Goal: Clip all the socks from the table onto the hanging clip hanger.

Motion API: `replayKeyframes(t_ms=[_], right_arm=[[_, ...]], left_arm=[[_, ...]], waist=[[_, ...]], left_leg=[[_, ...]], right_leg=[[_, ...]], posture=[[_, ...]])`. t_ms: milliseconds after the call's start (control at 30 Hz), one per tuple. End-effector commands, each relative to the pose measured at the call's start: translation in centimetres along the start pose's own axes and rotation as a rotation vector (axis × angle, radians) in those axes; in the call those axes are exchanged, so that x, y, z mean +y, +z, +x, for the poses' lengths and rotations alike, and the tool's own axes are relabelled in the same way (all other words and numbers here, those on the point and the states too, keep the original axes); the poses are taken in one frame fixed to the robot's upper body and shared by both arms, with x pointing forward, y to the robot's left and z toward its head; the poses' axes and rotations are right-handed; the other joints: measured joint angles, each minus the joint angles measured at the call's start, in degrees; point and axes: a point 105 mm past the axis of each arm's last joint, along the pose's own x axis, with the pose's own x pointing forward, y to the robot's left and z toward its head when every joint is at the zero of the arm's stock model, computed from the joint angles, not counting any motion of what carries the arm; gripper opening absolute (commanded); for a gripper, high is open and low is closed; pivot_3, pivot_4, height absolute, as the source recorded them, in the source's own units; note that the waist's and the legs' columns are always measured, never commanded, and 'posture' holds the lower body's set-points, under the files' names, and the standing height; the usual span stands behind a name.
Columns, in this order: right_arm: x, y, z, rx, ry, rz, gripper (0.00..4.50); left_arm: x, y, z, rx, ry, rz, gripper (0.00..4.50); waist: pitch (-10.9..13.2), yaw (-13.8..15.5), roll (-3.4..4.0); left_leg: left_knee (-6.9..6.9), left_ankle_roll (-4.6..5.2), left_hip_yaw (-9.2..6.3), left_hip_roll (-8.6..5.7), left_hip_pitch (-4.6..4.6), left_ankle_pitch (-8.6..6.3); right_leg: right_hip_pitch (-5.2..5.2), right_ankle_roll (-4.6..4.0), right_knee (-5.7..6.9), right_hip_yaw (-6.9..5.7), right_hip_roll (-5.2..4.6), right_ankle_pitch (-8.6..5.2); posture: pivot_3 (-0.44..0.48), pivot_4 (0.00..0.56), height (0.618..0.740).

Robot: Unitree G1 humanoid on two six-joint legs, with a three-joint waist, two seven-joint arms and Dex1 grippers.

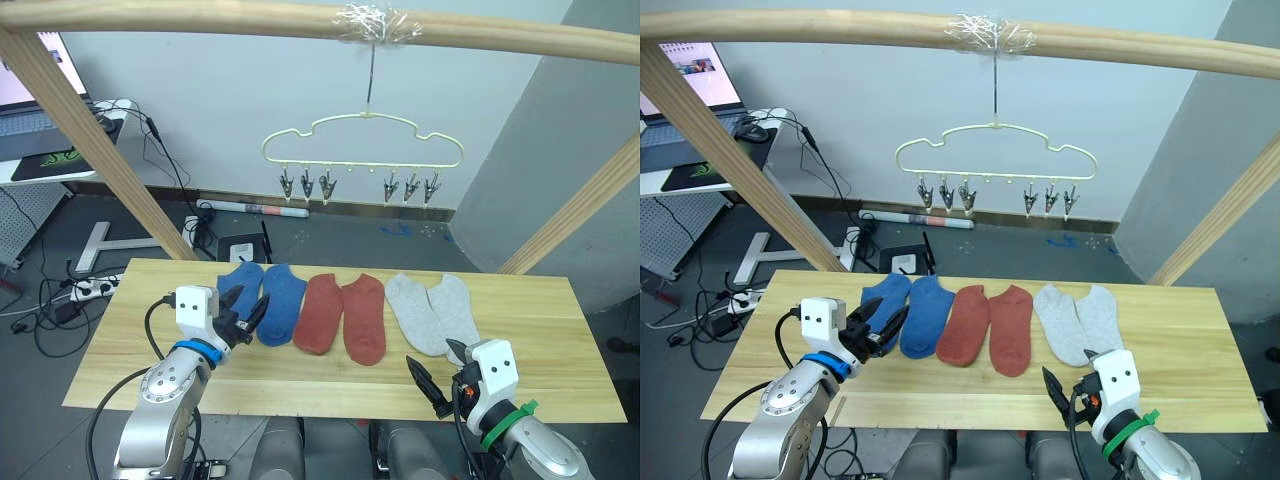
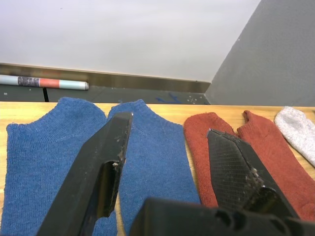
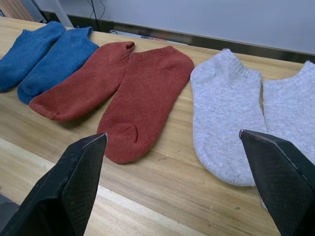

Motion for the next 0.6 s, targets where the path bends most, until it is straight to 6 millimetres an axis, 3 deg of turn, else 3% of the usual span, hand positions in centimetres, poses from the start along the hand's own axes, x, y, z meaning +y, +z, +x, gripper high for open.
replayKeyframes(t_ms=[33,600], right_arm=[[0.19,0.95,-0.16,-0.034,0.008,-0.007,4.5],[0.36,0.83,-0.15,-0.036,0.015,0.003,4.5]], left_arm=[[-0.36,0.51,-0.13,-0.033,-0.015,0.018,2.74],[0.24,0.57,0.22,-0.042,-0.001,-0.012,2.74]], waist=[[0.0,0.0,0.01],[-0.3,0.0,0.01]], left_leg=[[0.0,0.0,0.0,0.0,0.0,0.0],[0.01,0.03,0.0,0.0,0.01,0.02]], right_leg=[[0.0,0.0,0.0,0.0,0.0,0.0],[0.01,0.0,0.02,0.0,0.01,0.02]], posture=[[0.104,0.206,0.74],[0.103,0.208,0.74]])
